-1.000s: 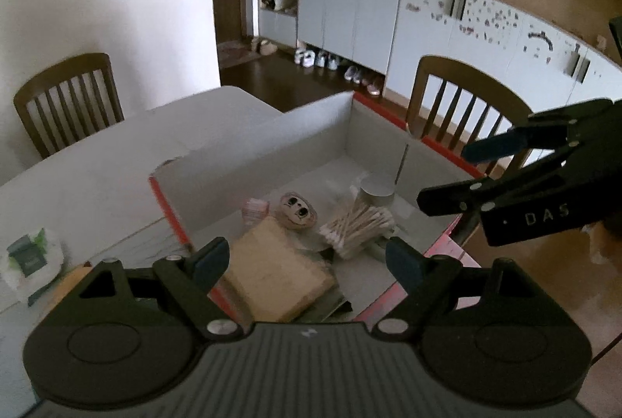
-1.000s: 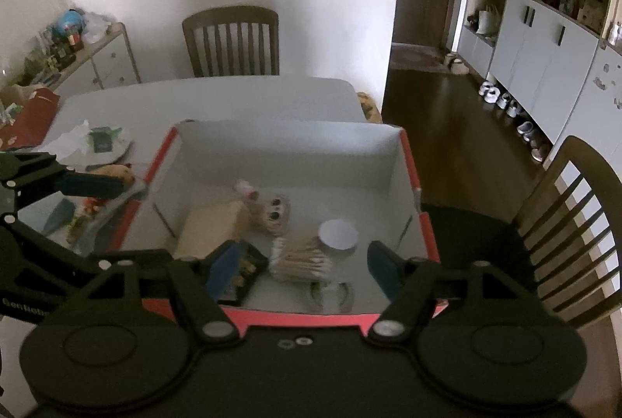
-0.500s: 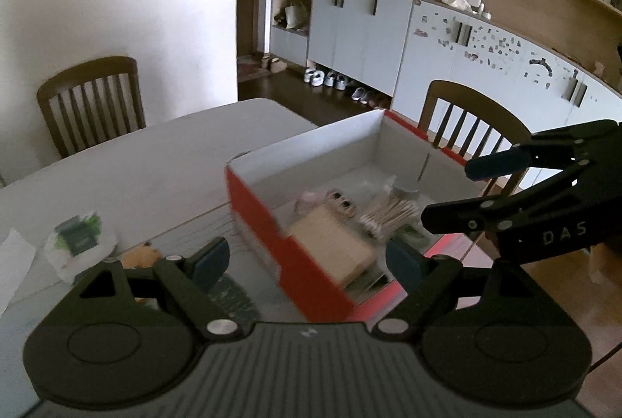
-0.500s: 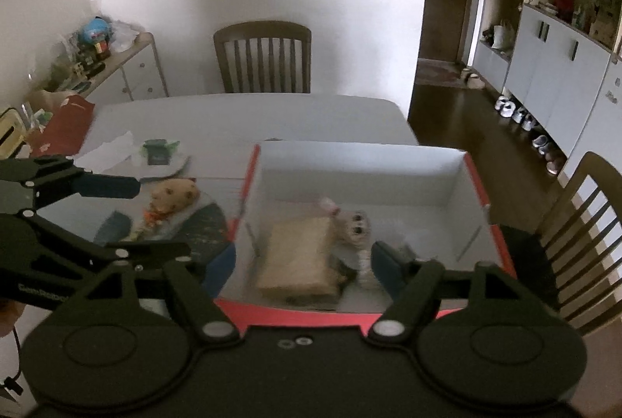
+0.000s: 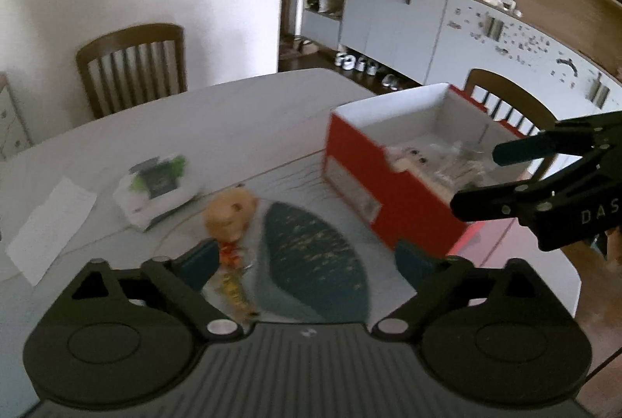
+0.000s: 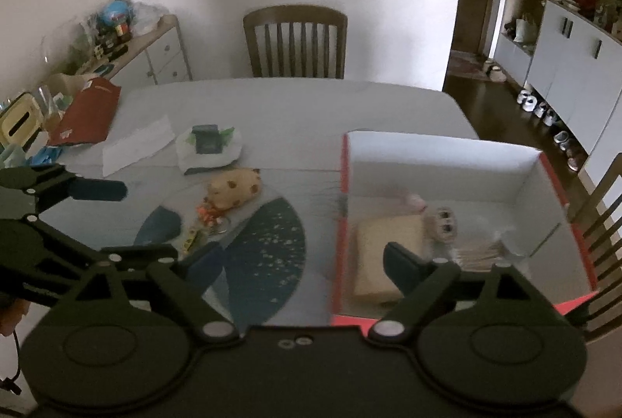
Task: Organize objects
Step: 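Move both tools back over the table toward the keychain and plush toy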
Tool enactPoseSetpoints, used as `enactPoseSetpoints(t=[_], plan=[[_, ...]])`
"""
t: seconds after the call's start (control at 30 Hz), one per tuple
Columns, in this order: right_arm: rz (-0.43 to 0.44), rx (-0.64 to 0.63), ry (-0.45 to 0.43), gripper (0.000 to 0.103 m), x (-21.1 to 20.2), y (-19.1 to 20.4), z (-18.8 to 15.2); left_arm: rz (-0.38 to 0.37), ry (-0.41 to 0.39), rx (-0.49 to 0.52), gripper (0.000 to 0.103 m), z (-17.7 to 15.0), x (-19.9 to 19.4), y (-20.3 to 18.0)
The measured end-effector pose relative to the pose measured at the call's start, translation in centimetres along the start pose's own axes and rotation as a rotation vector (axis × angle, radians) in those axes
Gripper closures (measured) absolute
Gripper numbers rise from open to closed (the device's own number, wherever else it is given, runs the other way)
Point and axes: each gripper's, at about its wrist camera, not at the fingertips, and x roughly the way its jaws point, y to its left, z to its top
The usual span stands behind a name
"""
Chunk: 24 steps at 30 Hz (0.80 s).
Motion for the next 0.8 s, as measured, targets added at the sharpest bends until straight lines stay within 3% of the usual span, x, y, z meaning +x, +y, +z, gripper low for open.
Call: enactPoseSetpoints(t=[0.4,0.8], plan=[[-0.041,-0.019,0.055,0.014,5.4,4.3,1.7,0.019,0.045,-0.074,0.002,-3.5,2.1,6.2],[-0.045,-0.053,0.119,0.014,11.3,5.8,3.2,0.052,0.109,-0.097,0.002,-5.0,6.6,7.5]])
